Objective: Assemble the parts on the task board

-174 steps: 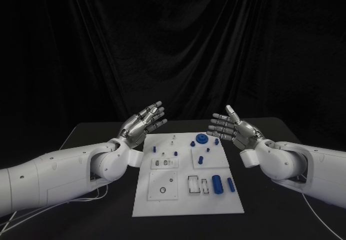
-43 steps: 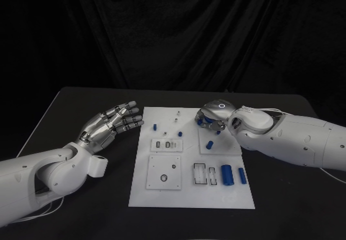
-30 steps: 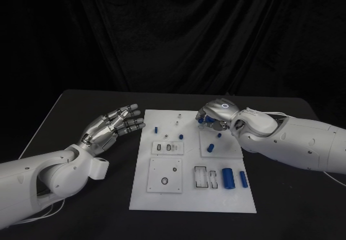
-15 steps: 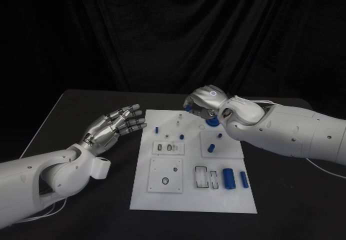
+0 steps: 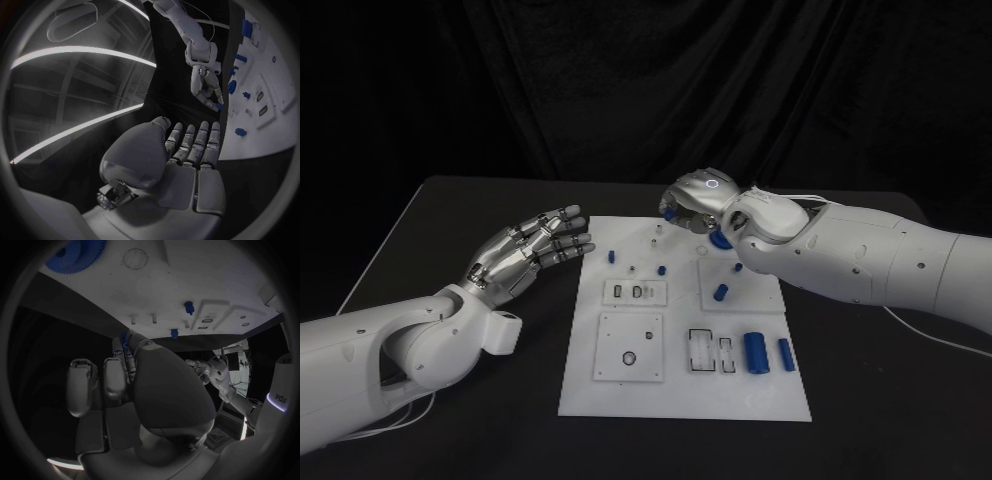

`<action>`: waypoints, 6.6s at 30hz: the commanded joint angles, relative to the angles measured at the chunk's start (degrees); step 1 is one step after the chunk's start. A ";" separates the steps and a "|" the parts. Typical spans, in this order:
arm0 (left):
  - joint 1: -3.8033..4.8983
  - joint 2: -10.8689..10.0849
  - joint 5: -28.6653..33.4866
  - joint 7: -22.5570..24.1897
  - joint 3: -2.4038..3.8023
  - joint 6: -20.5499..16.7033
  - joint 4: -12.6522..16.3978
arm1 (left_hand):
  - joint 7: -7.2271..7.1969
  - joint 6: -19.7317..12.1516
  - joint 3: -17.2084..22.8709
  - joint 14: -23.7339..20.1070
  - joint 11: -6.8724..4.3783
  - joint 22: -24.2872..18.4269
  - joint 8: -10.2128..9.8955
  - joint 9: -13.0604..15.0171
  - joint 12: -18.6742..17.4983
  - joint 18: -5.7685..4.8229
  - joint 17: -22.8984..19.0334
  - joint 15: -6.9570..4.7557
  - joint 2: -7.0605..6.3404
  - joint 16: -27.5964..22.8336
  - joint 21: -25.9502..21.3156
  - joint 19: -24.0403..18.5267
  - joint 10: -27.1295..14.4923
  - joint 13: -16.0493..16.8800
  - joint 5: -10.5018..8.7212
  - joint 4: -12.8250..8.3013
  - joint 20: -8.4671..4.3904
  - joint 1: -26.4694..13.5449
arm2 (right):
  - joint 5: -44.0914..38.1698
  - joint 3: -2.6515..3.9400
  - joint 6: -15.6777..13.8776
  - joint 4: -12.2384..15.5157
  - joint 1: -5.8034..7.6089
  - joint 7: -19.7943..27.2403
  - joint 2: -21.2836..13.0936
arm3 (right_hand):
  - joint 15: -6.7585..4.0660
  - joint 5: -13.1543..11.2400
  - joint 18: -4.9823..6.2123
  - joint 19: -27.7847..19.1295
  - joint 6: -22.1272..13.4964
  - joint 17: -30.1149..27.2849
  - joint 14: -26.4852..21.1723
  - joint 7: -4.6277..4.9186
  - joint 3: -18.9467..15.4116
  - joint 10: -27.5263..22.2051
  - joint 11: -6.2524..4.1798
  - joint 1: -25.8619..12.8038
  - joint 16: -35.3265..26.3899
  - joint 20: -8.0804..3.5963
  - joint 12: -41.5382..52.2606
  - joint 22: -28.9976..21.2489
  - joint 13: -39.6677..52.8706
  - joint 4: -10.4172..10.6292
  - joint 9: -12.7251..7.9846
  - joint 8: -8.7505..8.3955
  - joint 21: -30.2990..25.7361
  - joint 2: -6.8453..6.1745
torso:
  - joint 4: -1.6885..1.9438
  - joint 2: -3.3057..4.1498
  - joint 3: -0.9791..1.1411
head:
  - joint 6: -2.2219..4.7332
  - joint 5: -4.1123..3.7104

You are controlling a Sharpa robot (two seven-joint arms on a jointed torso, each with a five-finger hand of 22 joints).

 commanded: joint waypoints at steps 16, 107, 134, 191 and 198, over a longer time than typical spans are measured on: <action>0.08 0.81 -0.09 11.14 0.04 0.87 -0.44 | 0.25 0.40 0.76 0.11 0.30 -0.10 -0.18 0.04 -0.22 -1.21 0.07 0.20 0.10 0.37 0.22 0.19 -0.26 -0.05 0.31 -0.10 -0.11 0.33 | -0.46 0.15 4.15 -3.30 -0.72 -0.27 2.91 | 0.43 -0.75 -0.83 0.12 -0.96 -0.26 -0.10 0.00 0.15 -0.14 0.25 -0.91 -0.31 0.37 -1.04 2.77 0.02 0.48 0.10 -0.84 -0.32 -0.11 | -0.04 -0.07 -0.01 | 0.24 -0.39; -0.01 0.17 -0.09 9.39 0.04 1.99 -2.06 | 0.85 0.31 2.37 0.02 0.57 -0.09 -0.56 0.00 -0.88 -1.41 0.07 0.42 0.20 0.69 0.43 0.56 -0.92 -0.13 0.12 -0.28 -0.12 -0.05 | 5.24 0.90 1.02 8.26 2.99 -1.60 -8.35 | -1.89 1.01 0.51 -3.62 -9.38 -7.17 -3.89 -0.19 -3.32 0.14 -1.67 -3.06 -4.77 -1.44 5.71 -1.18 7.70 -3.46 -4.09 -4.25 -5.20 1.52 | -0.37 -0.10 0.07 | -0.13 0.76; -0.13 0.55 -0.09 8.71 0.04 2.90 -3.02 | 0.88 0.30 2.63 0.14 0.60 -0.08 -0.61 0.01 -0.89 -1.43 0.10 0.44 0.17 0.87 0.49 0.66 -0.96 -0.12 0.12 -0.34 -0.12 -0.11 | 15.35 -0.53 10.89 11.58 0.86 -6.52 -19.92 | -1.96 1.63 -2.11 2.92 -12.12 33.12 6.78 -1.50 -9.39 24.40 -3.76 -15.68 13.64 -1.58 81.75 9.79 86.29 2.07 -5.07 -6.13 1.65 3.29 | -1.55 -0.77 -0.01 | -0.58 0.86; -0.29 1.40 -0.09 7.81 0.05 4.10 -4.20 | 0.94 0.03 3.36 0.05 0.62 -0.08 -0.86 -0.03 -1.17 -1.49 0.09 0.48 0.21 0.96 0.56 0.77 -1.26 -0.14 0.11 -0.45 -0.13 -0.29 | 14.86 -0.43 3.52 3.33 -2.69 -2.13 -10.73 | -2.23 14.70 -2.06 3.13 1.04 33.12 6.78 -1.84 -6.40 24.40 -3.80 -10.41 13.64 -2.06 81.75 10.24 86.29 -5.37 1.79 4.54 1.23 4.68 | -1.22 -0.64 0.07 | -1.13 0.38; -0.31 1.40 -0.09 7.56 0.05 4.21 -4.31 | 0.97 0.03 3.47 0.01 0.64 -0.08 -0.88 -0.03 -1.22 -1.50 0.09 0.49 0.20 0.96 0.57 0.78 -1.31 -0.14 0.10 -0.46 -0.14 -0.32 | 14.86 -0.43 1.67 4.56 -2.70 -0.91 -11.55 | -1.98 14.60 -2.08 3.19 0.09 33.12 6.78 -1.89 -6.10 24.40 -3.41 -9.04 13.64 -1.82 81.75 10.40 86.29 -8.05 7.06 10.14 1.15 4.98 | -1.26 -0.67 0.07 | -0.99 0.65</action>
